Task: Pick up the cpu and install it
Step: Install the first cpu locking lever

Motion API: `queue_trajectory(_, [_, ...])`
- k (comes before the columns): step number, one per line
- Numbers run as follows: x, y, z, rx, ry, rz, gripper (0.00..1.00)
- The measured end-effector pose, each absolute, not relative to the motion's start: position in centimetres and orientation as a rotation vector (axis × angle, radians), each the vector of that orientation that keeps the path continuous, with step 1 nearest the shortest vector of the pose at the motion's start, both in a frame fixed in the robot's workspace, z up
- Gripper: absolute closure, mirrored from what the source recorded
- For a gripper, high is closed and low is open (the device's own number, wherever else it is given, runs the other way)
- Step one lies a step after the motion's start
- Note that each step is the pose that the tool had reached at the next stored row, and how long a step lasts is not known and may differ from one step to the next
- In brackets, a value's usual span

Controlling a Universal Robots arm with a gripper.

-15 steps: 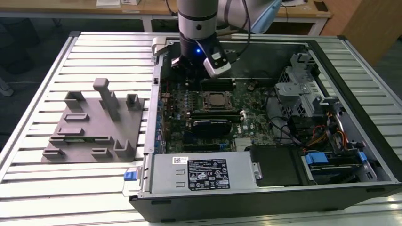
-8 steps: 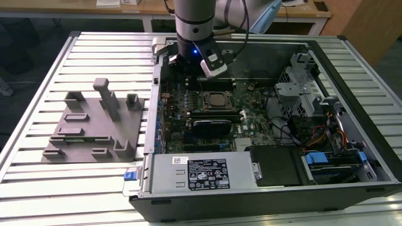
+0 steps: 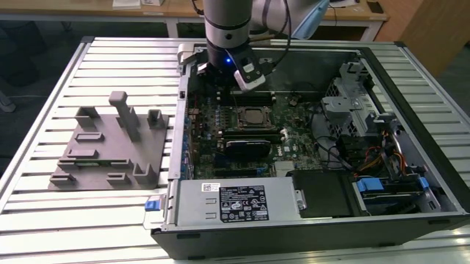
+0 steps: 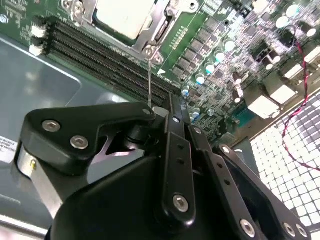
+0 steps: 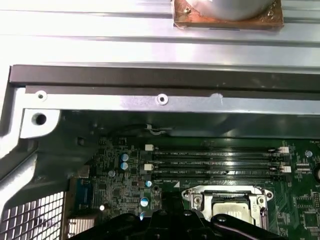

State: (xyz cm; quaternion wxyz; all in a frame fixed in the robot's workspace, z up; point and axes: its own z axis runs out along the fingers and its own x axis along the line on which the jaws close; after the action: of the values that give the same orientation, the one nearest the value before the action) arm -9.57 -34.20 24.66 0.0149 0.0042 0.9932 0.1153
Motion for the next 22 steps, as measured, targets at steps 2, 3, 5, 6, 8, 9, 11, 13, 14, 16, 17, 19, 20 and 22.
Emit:
queue_trajectory(2, [-9.5, -34.2, 24.7, 0.014, 3.091, 0.369, 0.89])
queue_trajectory(3, [-9.3, -34.2, 24.7, 0.014, 3.092, 0.37, 0.89])
queue_trajectory(5, [-8.7, -34.2, 24.7, 0.014, 3.095, 0.37, 0.89])
queue_trajectory(6, [-8.4, -34.2, 24.7, 0.015, 3.097, 0.37, 0.89])
queue_trajectory(8, [-7.6, -34.2, 24.7, 0.015, 3.1, 0.371, 0.89])
queue_trajectory(9, [-7.2, -34.2, 24.7, 0.015, 3.101, 0.371, 0.89])
queue_trajectory(11, [-6.3, -34.2, 24.7, 0.016, 3.102, 0.371, 0.89])
queue_trajectory(13, [-5.6, -34.2, 24.7, 0.016, 3.102, 0.371, 0.89])
queue_trajectory(14, [-5.4, -34.2, 24.7, 0.018, 3.103, 0.365, 0.89])
queue_trajectory(16, [-5.3, -34.2, 24.7, 0.026, 3.103, 0.343, 0.89])
queue_trajectory(17, [-5.3, -34.2, 24.7, 0.031, 3.102, 0.335, 0.89])
queue_trajectory(19, [-5.3, -34.2, 24.6, 0.048, 3.094, 0.329, 0.89])
queue_trajectory(20, [-5.3, -34.2, 24.6, 0.056, 3.087, 0.327, 0.89])
queue_trajectory(22, [-5.3, -34.2, 24.6, 0.073, 3.07, 0.324, 0.89])
